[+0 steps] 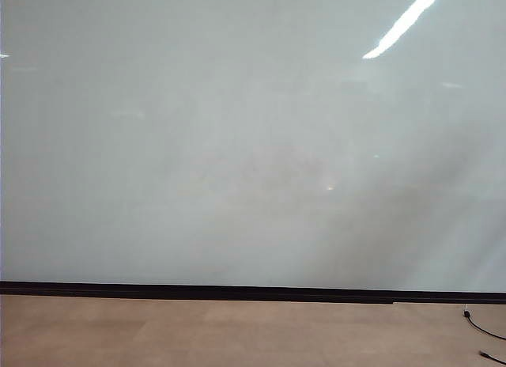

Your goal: Pick up the pen on the shelf to the right of the whiteboard and write the letter A.

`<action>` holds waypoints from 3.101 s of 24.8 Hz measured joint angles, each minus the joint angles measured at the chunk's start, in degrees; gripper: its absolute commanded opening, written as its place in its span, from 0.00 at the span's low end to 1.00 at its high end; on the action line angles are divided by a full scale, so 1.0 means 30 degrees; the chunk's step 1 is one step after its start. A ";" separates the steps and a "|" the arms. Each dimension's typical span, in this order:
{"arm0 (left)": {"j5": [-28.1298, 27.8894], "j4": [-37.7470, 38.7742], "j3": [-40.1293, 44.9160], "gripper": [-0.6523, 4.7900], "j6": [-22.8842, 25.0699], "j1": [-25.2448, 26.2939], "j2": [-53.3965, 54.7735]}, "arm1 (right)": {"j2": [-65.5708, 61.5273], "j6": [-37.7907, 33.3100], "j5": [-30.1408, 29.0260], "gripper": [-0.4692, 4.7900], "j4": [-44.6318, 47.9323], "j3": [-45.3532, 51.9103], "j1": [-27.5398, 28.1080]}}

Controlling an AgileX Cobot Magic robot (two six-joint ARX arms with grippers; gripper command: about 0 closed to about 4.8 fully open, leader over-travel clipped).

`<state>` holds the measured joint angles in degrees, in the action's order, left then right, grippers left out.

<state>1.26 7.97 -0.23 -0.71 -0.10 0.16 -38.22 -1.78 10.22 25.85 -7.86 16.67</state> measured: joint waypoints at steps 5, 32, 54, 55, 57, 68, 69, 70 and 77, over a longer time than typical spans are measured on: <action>0.0000 0.0000 0.0000 0.11 0.0000 0.0000 0.0000 | -0.1829 0.0058 -0.1326 0.90 0.2980 0.0780 0.1166; 0.0000 0.0000 0.0000 0.11 0.0007 0.0000 0.0000 | -1.6313 -0.0029 -0.4291 0.90 1.7092 -0.0175 0.1916; 0.0000 0.0000 0.0000 0.11 0.0007 0.0000 0.0000 | -2.0582 -0.0029 -0.9129 0.81 1.7894 -0.4080 0.3818; 0.0000 0.0007 0.0000 0.11 0.0007 0.0000 0.0000 | -2.0640 -0.0029 -0.9369 0.78 1.7894 -0.4211 0.3956; 0.0000 0.0000 0.0000 0.11 0.0007 0.0000 0.0000 | -2.0822 -0.0029 -1.0185 0.77 1.7901 -0.4561 0.4306; 0.0000 0.0000 0.0000 0.11 0.0007 0.0000 -0.0007 | -2.3001 -0.0488 -1.3588 0.77 1.7930 -0.6703 0.4889; 0.0000 0.0000 0.0000 0.11 0.0007 0.0000 -0.0007 | -2.3052 -0.0495 -1.3726 0.77 1.7923 -0.6863 0.4881; 0.0000 0.0000 0.0000 0.11 0.0007 0.0000 0.0000 | -2.3044 -0.0495 -1.3763 0.77 1.7952 -0.6965 0.4881; 0.0000 0.0000 0.0000 0.11 0.0000 0.0000 0.0000 | -2.3044 -0.0495 -1.3974 0.77 1.7901 -0.7745 0.4860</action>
<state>1.26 7.97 -0.23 -0.71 -0.10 0.16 -107.35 -3.27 -31.70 79.55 -31.09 31.24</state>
